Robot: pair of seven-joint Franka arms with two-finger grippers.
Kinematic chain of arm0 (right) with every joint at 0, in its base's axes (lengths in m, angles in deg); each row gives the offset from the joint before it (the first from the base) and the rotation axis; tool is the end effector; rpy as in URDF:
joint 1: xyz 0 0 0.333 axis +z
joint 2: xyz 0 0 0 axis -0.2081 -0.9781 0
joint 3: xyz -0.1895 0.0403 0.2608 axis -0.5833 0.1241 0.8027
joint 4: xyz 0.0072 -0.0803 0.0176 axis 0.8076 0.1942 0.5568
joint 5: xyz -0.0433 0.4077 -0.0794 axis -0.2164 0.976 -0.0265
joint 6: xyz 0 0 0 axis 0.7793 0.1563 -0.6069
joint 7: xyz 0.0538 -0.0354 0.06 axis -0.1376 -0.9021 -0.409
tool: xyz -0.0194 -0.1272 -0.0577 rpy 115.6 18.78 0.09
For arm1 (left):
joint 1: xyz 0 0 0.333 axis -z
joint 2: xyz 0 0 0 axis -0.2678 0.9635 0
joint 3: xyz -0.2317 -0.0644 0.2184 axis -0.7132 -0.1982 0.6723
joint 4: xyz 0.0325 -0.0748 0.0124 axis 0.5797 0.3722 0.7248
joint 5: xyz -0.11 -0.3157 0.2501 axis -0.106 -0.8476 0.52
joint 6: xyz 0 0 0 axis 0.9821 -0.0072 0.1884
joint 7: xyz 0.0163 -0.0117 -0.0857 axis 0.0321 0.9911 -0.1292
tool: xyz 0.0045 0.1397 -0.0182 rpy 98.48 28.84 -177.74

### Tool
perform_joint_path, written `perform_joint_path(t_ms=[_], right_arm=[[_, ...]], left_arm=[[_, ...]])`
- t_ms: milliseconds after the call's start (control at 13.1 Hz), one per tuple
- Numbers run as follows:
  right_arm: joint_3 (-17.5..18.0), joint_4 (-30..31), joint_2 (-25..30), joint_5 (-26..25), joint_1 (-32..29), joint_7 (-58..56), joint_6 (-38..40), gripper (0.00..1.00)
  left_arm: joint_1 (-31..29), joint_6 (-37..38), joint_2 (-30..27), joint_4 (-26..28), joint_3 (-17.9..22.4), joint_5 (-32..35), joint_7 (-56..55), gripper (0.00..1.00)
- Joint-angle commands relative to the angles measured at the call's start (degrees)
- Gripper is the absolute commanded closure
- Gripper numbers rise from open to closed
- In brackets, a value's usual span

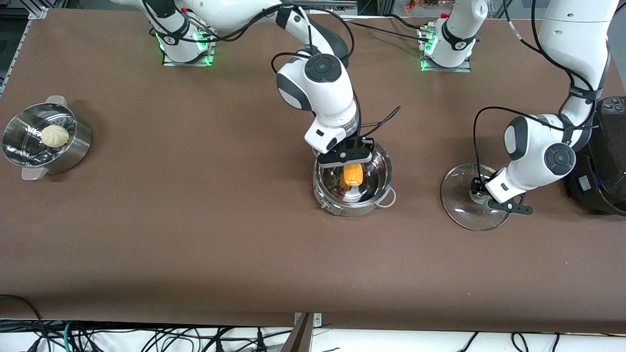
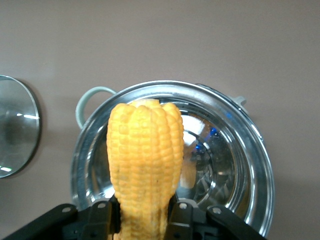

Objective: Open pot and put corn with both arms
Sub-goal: 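Lower the corn into the pot while the left gripper sets lid down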

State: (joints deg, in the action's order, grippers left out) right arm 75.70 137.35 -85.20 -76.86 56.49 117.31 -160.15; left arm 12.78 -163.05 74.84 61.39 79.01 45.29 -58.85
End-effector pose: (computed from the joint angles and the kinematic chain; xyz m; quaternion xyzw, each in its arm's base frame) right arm 0.5561 0.6297 0.3270 -0.9867 -0.0210 -0.1066 0.1207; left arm 0.6161 0.0377 0.1664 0.9961 -0.0832 -0.0302 0.0015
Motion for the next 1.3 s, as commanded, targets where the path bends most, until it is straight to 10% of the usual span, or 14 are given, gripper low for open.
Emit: perform_joint_path(t_ms=[0,534,915,1068,1220], right_arm=[[-0.3,-2.8,-2.2,-1.9,0.6,0.0,-0.3,1.00],[-0.3,-2.7,-6.3,-1.9,1.1,0.1,-4.7,1.00],[-0.2,-2.1,-6.5,-2.0,1.9,0.3,-4.0,0.53],[-0.2,-2.0,-6.5,-2.0,2.0,0.4,-4.0,0.00],[-0.2,-1.7,-6.4,-2.2,2.3,0.3,-4.0,0.00]], left_arm=[[0.1,-0.7,0.1,0.2,0.6,-0.7,0.6,0.00],[0.1,0.6,-11.1,8.0,0.6,-0.6,0.5,0.00],[-0.1,4.0,-18.9,9.4,0.5,-0.5,0.8,0.00],[-0.1,5.6,-23.4,9.5,0.5,-0.6,0.5,0.00],[0.0,10.3,-28.2,9.3,0.5,-0.6,0.5,0.00]])
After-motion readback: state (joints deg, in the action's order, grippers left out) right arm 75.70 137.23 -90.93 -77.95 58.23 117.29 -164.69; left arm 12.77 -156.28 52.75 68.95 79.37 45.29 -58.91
